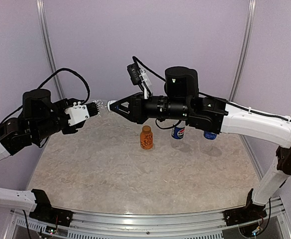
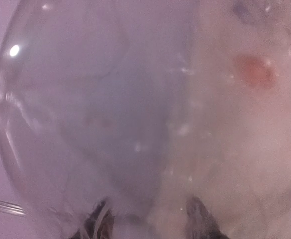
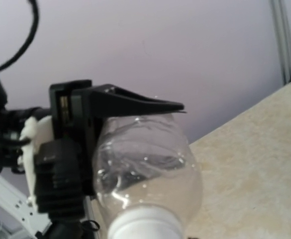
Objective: Unscrew the bottle caps
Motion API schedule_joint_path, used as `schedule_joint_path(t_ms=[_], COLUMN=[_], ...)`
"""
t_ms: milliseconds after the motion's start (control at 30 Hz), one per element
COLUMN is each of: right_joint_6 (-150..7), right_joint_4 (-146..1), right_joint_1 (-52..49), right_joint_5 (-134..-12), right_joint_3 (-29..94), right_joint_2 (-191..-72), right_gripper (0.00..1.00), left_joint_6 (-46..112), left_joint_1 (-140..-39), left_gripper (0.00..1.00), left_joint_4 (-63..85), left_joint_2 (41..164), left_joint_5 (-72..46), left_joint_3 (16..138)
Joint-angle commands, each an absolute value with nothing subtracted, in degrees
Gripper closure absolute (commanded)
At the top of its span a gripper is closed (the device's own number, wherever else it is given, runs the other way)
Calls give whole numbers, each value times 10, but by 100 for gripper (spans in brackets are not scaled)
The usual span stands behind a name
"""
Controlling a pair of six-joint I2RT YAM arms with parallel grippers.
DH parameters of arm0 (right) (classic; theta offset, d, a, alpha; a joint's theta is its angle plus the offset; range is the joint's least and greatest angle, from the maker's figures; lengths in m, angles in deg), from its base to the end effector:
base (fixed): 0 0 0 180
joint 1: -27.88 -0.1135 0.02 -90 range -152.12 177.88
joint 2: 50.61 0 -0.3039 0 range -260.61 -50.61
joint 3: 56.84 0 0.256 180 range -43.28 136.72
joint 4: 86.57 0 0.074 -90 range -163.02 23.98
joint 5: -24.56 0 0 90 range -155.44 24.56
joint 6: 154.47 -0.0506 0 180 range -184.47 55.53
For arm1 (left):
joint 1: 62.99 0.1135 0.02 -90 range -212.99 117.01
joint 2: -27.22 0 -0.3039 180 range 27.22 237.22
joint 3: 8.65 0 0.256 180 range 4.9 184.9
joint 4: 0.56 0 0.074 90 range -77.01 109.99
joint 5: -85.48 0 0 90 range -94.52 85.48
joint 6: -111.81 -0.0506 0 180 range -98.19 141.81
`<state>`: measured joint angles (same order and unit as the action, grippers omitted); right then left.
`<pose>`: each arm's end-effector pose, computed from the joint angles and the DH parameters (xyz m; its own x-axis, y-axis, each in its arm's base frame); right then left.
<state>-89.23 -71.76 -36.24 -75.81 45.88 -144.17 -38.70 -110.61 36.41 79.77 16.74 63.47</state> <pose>0.1729 0.3772 0.4454 -0.4424 0.0319 -0.8962 -0.8567 0.2806 0.4329 0.1430 -0.1295 0.4043 0.2970 0.8780 -0.3754 0.3995 0.2428 0.8840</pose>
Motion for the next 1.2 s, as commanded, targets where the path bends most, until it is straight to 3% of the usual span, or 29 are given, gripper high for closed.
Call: schedule_joint_path(t_ms=[0,67,200,400,500,633,767,800,933,967,1167], right_joint_6=[-847,-778,-507,-84,81,229,209,200,147,130,-90], right_joint_4=[-687,-696,-669,-680,-726,-868,-905,-911,-914,-928,-852], right_joint_1=[-363,-377,-462,-618,-649,-655,-655,-655,-655,-654,-635], right_joint_5=[-829,-831,-695,-359,-219,-177,-221,-226,-219,-209,-251], right_joint_3=[485,462,416,365,350,308,301,300,299,297,308], right_joint_2=[-1467,-1450,-1407,-1422,-1459,-1466,-1446,-1443,-1438,-1436,-1380], right_gripper=[100,100,100,100,100,100,100,94,6,1,1], left_joint_6=[-367,-325,-268,-263,-252,-245,-243,-240,-238,-239,-252], left_joint_1=[-1113,-1112,-1111,-1119,-1119,-1121,-1121,-1121,-1121,-1121,-1115], left_gripper=[57,58,59,58,58,58,58,58,58,58,57], left_joint_4=[381,433,601,752,785,784,780,776,752,744,621], left_joint_2=[797,799,799,809,810,814,813,811,806,806,801], left_joint_5=[134,113,29,-28,-63,-74,-70,-66,-48,-31,54], left_joint_3=[648,673,733,754,760,764,767,767,760,758,731])
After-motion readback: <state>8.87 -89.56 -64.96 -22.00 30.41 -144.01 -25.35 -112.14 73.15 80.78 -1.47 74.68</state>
